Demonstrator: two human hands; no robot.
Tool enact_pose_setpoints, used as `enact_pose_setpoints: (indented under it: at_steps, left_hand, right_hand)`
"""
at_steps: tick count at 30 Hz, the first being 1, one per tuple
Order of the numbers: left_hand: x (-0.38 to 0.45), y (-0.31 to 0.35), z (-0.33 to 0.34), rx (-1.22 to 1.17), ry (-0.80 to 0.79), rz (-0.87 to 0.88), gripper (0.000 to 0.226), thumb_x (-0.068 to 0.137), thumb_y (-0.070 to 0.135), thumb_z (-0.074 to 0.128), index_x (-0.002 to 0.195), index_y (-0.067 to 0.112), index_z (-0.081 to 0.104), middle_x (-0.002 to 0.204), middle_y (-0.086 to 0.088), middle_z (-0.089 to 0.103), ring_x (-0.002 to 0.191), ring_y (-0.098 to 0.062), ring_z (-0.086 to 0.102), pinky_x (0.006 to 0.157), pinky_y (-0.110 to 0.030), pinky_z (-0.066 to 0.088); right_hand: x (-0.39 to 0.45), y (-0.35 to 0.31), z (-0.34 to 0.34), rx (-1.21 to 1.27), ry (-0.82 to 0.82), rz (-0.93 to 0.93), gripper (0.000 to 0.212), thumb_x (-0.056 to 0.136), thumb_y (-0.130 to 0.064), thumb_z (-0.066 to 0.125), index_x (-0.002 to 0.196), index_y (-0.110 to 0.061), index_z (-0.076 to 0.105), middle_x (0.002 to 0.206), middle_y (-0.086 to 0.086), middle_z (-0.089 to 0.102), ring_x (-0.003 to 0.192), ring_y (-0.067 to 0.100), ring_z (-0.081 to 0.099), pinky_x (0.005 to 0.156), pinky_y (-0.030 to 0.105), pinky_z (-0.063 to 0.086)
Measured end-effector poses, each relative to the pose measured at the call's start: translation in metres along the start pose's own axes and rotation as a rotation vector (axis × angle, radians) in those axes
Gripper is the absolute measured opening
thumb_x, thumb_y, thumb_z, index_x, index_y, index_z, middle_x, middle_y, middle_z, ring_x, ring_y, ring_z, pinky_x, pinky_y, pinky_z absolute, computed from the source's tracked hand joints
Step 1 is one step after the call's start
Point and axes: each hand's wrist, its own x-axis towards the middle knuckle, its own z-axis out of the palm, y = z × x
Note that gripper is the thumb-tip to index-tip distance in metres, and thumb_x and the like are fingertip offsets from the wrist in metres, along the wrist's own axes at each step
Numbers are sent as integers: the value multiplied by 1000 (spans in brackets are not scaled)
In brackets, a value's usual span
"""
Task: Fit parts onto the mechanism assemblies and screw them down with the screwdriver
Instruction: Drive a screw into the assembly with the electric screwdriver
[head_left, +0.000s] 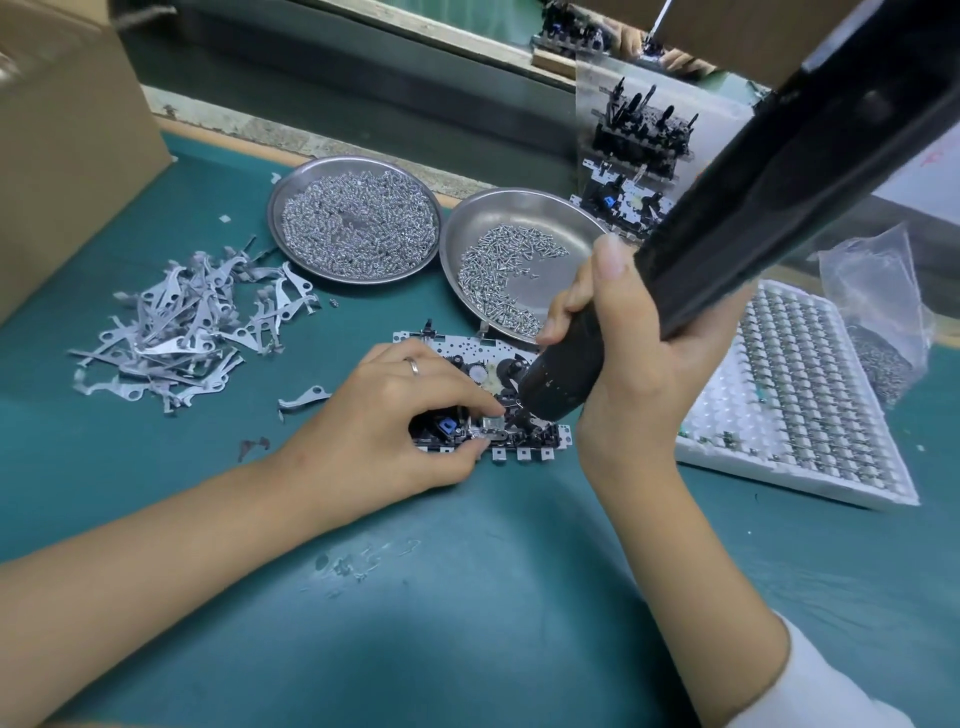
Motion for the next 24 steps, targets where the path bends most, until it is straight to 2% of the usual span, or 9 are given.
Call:
enact_pose_setpoints:
  at_steps: [2, 4, 7, 8, 11, 13, 16, 21, 24]
  left_hand:
    - [0, 0, 0, 4, -3, 14, 24, 70, 23, 75, 93, 18, 75, 87, 11, 70, 85, -17, 59, 87, -43, 46]
    - [0, 1, -1, -25, 16, 6, 31, 72, 31, 74, 100, 18, 73, 90, 10, 70, 87, -14, 61, 88, -40, 47]
    - [2, 5, -4, -101, 161, -31, 32, 81, 38, 60, 106, 21, 67, 91, 9, 67, 86, -12, 60, 87, -30, 46]
    - [3, 5, -6, -110, 237, -40, 27, 84, 36, 57, 107, 24, 64, 91, 9, 65, 86, -13, 59, 87, -28, 45]
    - [5, 1, -9, -124, 430, -81, 20, 91, 32, 49, 109, 34, 57, 93, 3, 64, 92, -16, 59, 91, -31, 44]
    - [6, -1, -11, -146, 487, -110, 20, 93, 34, 46, 110, 36, 56, 95, 4, 65, 95, -18, 59, 93, -38, 45]
    - [6, -3, -10, -131, 516, -122, 21, 94, 36, 44, 110, 36, 57, 95, 18, 64, 96, -16, 60, 90, -46, 46]
    - [4, -6, -9, -123, 509, -109, 18, 94, 39, 43, 105, 48, 55, 93, 29, 62, 93, -11, 58, 80, -42, 47]
    - [3, -4, -8, -100, 486, -92, 18, 94, 40, 42, 103, 47, 55, 93, 33, 60, 91, 2, 55, 74, -38, 47]
  right_hand:
    - [-1, 0, -6, -12, -69, -39, 38, 81, -21, 67, 109, -18, 42, 75, 1, 56, 63, 16, 57, 62, 29, 49]
    - [-7, 3, -17, -87, -34, -80, 45, 83, -22, 62, 120, -18, 38, 91, 1, 52, 83, 11, 55, 78, 25, 46]
    - [-27, 9, -34, -334, 73, -198, 28, 87, -22, 54, 113, -21, 46, 95, -2, 49, 89, 11, 52, 80, 32, 43]
    - [-36, 10, -35, -532, -27, -268, 24, 88, -22, 54, 111, -18, 52, 96, 1, 52, 88, 17, 54, 78, 37, 45]
    - [-58, 21, -26, -1123, -588, -435, 35, 90, -33, 56, 116, -11, 63, 110, 12, 61, 97, 32, 58, 81, 42, 48]
    - [-67, 24, -17, -1346, -719, -437, 36, 90, -40, 57, 118, -19, 65, 119, 12, 61, 105, 35, 57, 87, 42, 47]
    - [-70, 17, -14, -1441, -717, -458, 26, 91, -38, 54, 107, -25, 69, 117, 9, 63, 104, 33, 59, 85, 38, 49]
    - [-95, -9, -41, -1431, -801, -471, 21, 88, -38, 53, 96, -25, 68, 111, 6, 64, 102, 30, 60, 81, 36, 50]
    - [-112, -25, -76, -1366, -771, -479, 20, 83, -39, 60, 94, -27, 71, 110, 6, 67, 102, 29, 63, 81, 34, 52]
